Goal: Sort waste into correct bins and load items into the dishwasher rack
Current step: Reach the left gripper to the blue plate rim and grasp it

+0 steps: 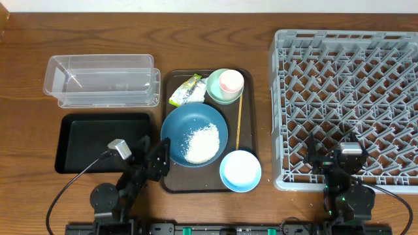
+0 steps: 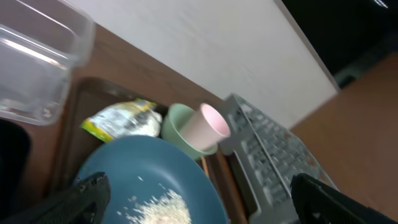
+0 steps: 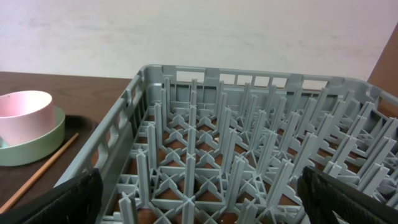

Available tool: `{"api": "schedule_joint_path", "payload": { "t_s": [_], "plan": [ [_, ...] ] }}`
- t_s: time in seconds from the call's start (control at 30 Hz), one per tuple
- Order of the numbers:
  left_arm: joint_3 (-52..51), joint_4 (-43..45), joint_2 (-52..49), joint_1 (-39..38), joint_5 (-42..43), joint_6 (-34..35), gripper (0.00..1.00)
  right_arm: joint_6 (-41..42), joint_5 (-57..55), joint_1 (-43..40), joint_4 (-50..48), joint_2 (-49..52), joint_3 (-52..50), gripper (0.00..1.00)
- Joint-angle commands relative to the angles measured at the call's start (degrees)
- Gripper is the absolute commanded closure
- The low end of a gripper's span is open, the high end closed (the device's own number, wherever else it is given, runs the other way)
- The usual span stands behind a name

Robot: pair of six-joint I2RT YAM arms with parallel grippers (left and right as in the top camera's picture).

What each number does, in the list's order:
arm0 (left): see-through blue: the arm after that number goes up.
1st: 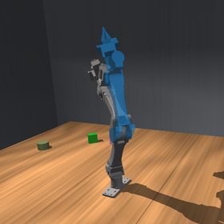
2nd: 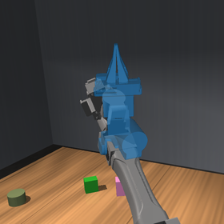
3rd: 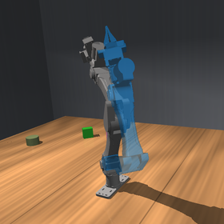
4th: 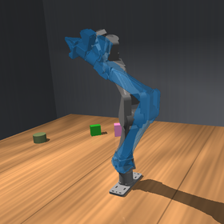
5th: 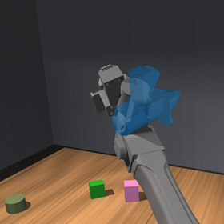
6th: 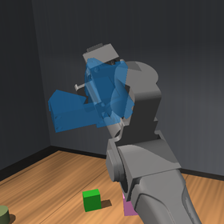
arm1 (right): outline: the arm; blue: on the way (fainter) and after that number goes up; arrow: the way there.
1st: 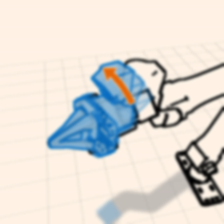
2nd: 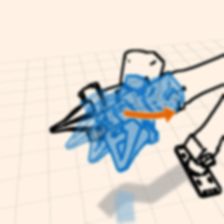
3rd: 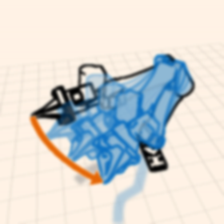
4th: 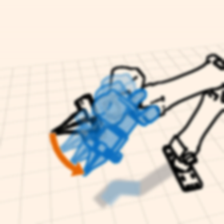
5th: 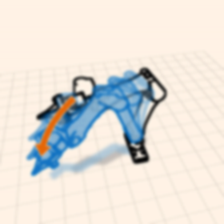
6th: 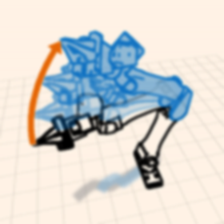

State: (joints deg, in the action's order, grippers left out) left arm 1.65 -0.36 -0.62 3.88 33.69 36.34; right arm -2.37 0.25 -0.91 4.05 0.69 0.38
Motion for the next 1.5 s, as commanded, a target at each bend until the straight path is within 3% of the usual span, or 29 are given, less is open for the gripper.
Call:
{"api": "schedule_joint_path", "payload": {
  "t_s": [0.0,0.17,0.33,0.4,0.5,0.6,0.73,0.8,0.93,1.03,1.2,1.47],
  "plan": [
    [2.7,-0.9,0.2,0.2,4.7,-2.0,0.05,-0.9,0.2,-0.3,0.3,-0.3,-0.1,0.01],
    [13.3,-9.8,-5.1,0.2,2.0,-7.6,0.05,-0.9,0.2,-0.3,0.3,-0.3,-0.1,0.01],
    [30.9,-29.7,-20.3,0.2,-5.2,-17.0,0.05,-0.9,0.2,-0.3,0.3,-0.3,-0.1,0.01],
    [39.0,-37.7,-28.9,0.2,-4.3,-21.1,0.05,-0.9,0.2,-0.3,0.3,-0.3,-0.1,0.01],
    [47.5,-45.2,-38.0,0.2,-1.1,-21.7,0.05,-0.9,0.2,-0.3,0.3,-0.3,-0.1,0.01],
    [52.8,-48.1,-44.0,0.0,4.5,-22.4,0.05,-0.9,0.2,-0.3,0.3,-0.3,-0.1,0.01],
    [59.6,-53.8,-49.2,-3.5,4.8,-22.2,0.05,-0.9,0.2,-0.3,0.3,-0.3,-0.1,0.01],
    [63.9,-57.9,-51.9,-7.7,0.0,-22.2,0.05,-0.9,0.2,-0.3,0.3,-0.3,-0.1,0.01],
    [74.3,-66.4,-59.0,-20.2,-19.2,-18.0,0.05,-0.9,0.2,-0.3,0.3,-0.3,-0.1,0.01],
    [78.8,-66.5,-63.3,-28.8,-29.4,-13.4,0.05,-0.9,0.2,-0.3,0.3,-0.3,-0.1,0.01],
    [79.1,-59.1,-66.9,-36.7,-27.5,-11.4,0.05,-0.9,0.2,-0.3,0.3,-0.3,-0.1,0.01],
    [79.0,-59.3,-75.3,-43.8,-26.6,-9.5,0.02,-0.9,0.2,-0.3,0.3,-0.3,-0.1,0.01]
  ]
}}
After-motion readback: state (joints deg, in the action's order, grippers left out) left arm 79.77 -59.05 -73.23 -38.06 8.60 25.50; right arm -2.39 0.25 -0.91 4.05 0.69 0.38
